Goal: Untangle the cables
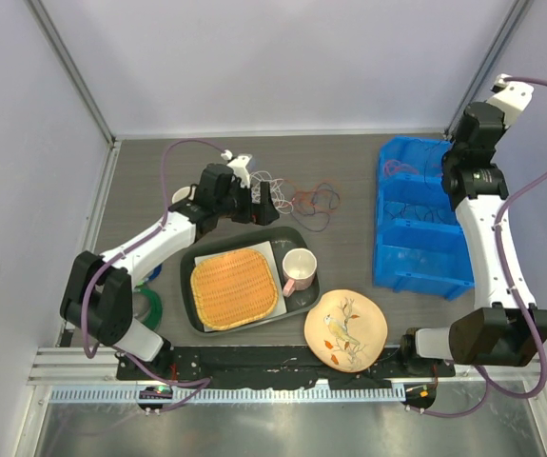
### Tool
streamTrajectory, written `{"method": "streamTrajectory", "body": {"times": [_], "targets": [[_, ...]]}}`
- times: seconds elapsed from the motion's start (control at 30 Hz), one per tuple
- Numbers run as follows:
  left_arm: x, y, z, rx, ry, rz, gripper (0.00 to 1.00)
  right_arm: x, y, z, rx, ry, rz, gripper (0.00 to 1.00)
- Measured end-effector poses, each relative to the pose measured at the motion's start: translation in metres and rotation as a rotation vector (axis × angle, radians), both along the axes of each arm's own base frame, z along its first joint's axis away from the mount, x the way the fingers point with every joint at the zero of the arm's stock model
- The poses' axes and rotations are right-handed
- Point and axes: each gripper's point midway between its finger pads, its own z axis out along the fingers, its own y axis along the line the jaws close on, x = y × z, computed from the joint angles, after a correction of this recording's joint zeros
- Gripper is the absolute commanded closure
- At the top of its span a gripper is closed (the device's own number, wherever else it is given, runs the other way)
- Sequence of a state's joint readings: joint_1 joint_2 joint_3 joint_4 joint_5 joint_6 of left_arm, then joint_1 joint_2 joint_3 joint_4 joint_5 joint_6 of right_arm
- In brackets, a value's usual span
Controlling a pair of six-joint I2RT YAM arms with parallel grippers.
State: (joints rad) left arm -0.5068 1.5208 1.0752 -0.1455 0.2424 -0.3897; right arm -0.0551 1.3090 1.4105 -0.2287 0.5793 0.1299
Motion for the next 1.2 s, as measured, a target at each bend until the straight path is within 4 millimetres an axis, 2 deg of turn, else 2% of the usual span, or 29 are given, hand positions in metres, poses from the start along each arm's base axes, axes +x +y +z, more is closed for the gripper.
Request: {"method": "streamTrajectory", "body": {"times": [0.13,0.33,0.43,0.53,0.7,0.8,1.03,1.2], "targets": [[0.000,0.002,-0.003,0.007,0.003,0.006,0.00,0.001,-0.012,-0.016,-0.005,0.025,-0.076,0.99],[-0.003,0.005,-0.003,0.011,0.001,0.013,0.00,-0.009,-0.020,-0.078,0.001,0.142,-0.134,0.99],[-0.004,0.005,-0.002,0.010,-0.002,0.014,0.00,-0.019,-0.023,-0.094,0.005,0.170,-0.153,0.99],[-0.004,0.006,-0.002,0.009,-0.003,0.014,0.00,-0.036,-0.027,-0.088,0.013,0.137,-0.169,0.99],[-0.004,0.005,-0.002,0.009,-0.003,0.013,0.00,-0.060,-0.031,-0.052,0.026,0.009,-0.196,0.99],[-0.005,0.005,-0.002,0.008,-0.002,0.013,0.00,-0.068,-0.032,-0.038,0.028,-0.041,-0.206,0.99],[-0.006,0.005,-0.003,0.005,0.003,0.011,0.00,-0.079,-0.032,-0.033,0.038,-0.067,-0.211,0.99],[-0.006,0.005,-0.002,0.001,0.001,0.010,0.00,-0.079,-0.035,-0.040,0.035,-0.050,-0.233,0.99]]}}
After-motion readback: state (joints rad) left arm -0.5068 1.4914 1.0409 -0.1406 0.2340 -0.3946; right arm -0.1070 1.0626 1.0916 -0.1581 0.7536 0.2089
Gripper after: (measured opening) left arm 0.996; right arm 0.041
